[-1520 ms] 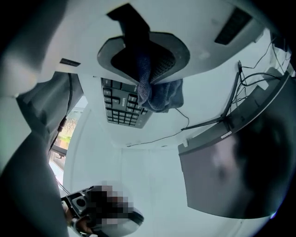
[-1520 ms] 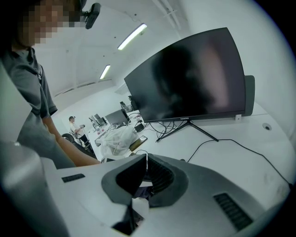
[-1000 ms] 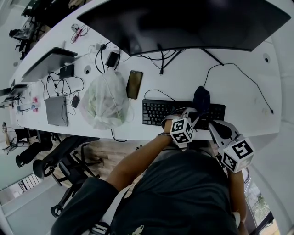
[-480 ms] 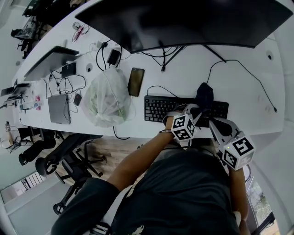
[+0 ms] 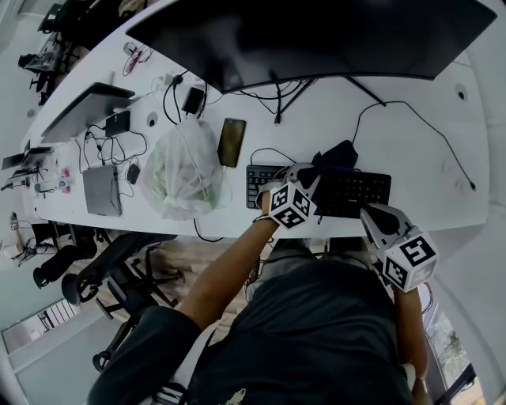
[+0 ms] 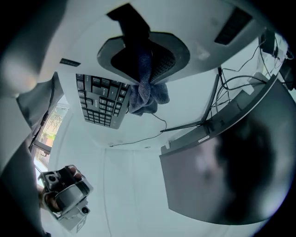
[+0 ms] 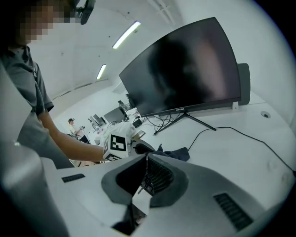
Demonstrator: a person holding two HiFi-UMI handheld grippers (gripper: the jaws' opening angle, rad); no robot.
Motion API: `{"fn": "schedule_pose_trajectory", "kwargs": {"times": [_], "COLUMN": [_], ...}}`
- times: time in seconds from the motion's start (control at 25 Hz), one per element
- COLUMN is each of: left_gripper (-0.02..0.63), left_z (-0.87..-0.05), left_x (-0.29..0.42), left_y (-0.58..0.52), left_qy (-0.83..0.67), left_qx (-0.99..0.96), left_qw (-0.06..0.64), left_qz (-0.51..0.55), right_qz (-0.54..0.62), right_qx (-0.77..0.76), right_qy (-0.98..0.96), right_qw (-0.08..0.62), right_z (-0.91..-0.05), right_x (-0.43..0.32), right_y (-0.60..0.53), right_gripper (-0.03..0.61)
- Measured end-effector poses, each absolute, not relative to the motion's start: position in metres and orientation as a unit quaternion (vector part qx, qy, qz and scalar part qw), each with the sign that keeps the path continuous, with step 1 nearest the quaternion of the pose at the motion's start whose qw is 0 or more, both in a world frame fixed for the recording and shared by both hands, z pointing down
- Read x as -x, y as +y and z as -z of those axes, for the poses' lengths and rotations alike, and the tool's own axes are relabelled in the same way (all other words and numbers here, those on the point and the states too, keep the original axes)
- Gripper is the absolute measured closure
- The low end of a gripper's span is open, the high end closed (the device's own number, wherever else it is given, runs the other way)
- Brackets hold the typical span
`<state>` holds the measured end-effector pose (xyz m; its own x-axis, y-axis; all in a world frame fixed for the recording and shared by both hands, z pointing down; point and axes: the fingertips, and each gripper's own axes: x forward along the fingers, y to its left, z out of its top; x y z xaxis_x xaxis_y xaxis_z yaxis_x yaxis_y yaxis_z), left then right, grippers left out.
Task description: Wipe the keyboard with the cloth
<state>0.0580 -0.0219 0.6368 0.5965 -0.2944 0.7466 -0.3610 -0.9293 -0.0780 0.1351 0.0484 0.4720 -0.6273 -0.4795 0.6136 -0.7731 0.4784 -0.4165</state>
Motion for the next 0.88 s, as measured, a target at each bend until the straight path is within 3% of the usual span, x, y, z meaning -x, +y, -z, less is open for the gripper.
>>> {"fn": "schedule_pose_trajectory", "kwargs": {"times": [0.24,0.88], "left_gripper": [0.565,0.565], "left_z": [-0.633,-0.642], "left_x": [-0.114,-0.154], "left_y": [0.009,-0.013], "left_qy": [-0.125,-0.116], "left_qx": [-0.906,-0.912], "left_qw": [-0.001,0.001], "left_qz": [-0.405,-0.394], "right_qz": [-0.348,-0.359], "right_qx": [-0.372,-0.376], "right_qy": [-0.834,-0.827], "right_qw": [0.214,0.213], "right_z": [-0.474,-0.488], "right_x": [-0.134,-0.139], "right_y": [0.05,0.054], "right_gripper": [0.569,0.568]}}
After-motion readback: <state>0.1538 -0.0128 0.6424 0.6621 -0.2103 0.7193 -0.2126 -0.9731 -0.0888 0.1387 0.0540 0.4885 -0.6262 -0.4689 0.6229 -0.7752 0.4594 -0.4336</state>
